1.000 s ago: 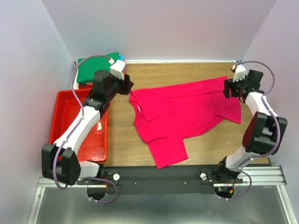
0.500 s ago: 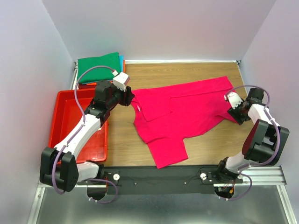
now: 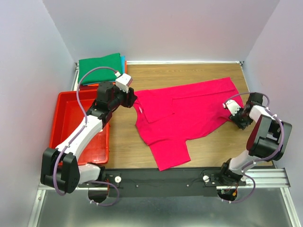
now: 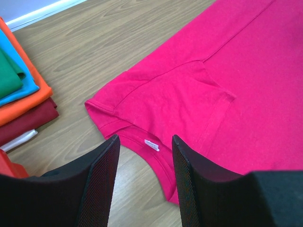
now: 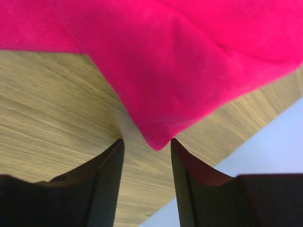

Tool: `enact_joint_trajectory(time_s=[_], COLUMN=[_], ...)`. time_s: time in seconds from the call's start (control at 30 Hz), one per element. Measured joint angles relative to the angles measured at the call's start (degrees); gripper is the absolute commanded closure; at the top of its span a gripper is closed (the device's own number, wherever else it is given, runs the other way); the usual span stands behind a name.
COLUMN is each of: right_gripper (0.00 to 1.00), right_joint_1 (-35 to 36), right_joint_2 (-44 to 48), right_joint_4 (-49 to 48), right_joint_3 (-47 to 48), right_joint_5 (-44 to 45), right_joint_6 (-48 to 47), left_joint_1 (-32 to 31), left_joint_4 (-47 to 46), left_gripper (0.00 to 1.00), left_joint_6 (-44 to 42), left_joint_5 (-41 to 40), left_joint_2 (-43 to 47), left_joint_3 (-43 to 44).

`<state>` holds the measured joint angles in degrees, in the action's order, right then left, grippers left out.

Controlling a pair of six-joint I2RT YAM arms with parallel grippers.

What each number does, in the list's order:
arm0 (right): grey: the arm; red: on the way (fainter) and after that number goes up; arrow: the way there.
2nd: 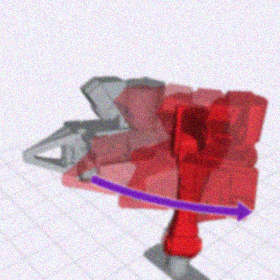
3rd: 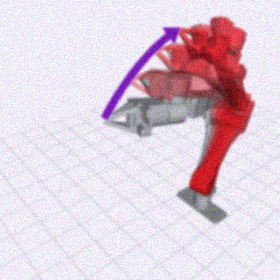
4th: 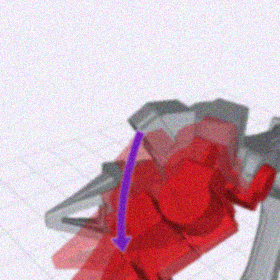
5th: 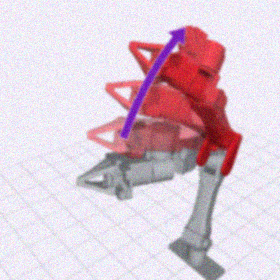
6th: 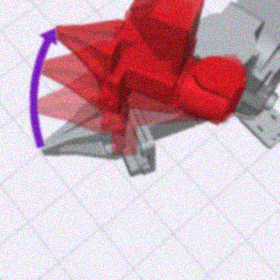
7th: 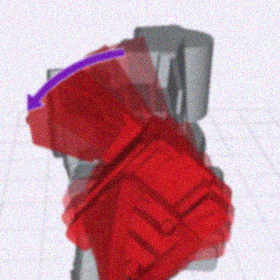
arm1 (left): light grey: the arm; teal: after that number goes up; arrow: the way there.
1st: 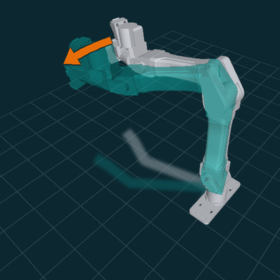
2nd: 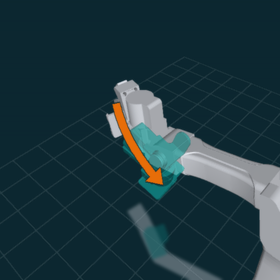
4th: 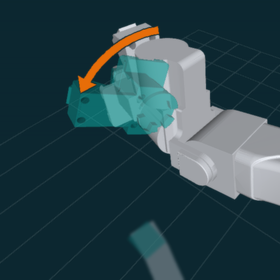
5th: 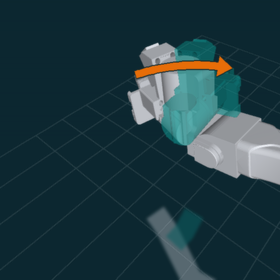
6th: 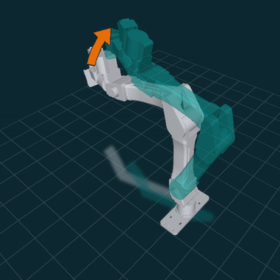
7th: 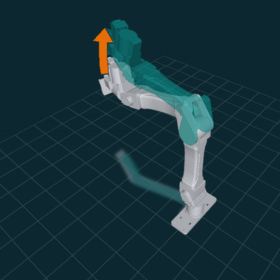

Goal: Fold and stack the t-shirts
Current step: Fold the tshirt

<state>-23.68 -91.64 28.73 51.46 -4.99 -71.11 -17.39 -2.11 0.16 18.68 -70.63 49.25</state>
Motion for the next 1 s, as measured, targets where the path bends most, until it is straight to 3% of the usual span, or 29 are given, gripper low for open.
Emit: enact_joint_trajectory(time_s=[0.23, 0.43, 0.57, 0.67, 1.0], right_gripper=[0.57, 0.82, 0.92, 1.00, 1.00], right_joint_1=[0.00, 0.00, 0.07, 0.04, -2.95], right_joint_2=[-3.37, -5.01, -4.28, -2.62, 4.35], right_joint_4=[0.13, -0.35, -1.36, -2.05, 1.53], right_joint_3=[2.60, 3.72, 2.38, 0.50, -1.92], right_joint_5=[-0.59, -0.57, -0.26, 0.17, 0.83], right_joint_6=[0.11, -0.04, -0.66, -1.18, -0.92], left_joint_1=[0.00, -0.42, -1.90, -7.02, -31.32], left_joint_4=[0.00, 0.04, -0.07, -0.28, 4.00], left_gripper=[0.44, 0.45, 0.46, 0.47, 0.46], left_joint_6=[-0.20, -1.79, -2.51, -3.76, -16.35], left_joint_5=[0.11, 1.53, 2.78, 2.97, -1.05], left_joint_2=[-0.35, -0.31, -0.20, -0.20, 0.55], left_joint_3=[-0.02, -0.39, -0.68, -1.03, -2.67])
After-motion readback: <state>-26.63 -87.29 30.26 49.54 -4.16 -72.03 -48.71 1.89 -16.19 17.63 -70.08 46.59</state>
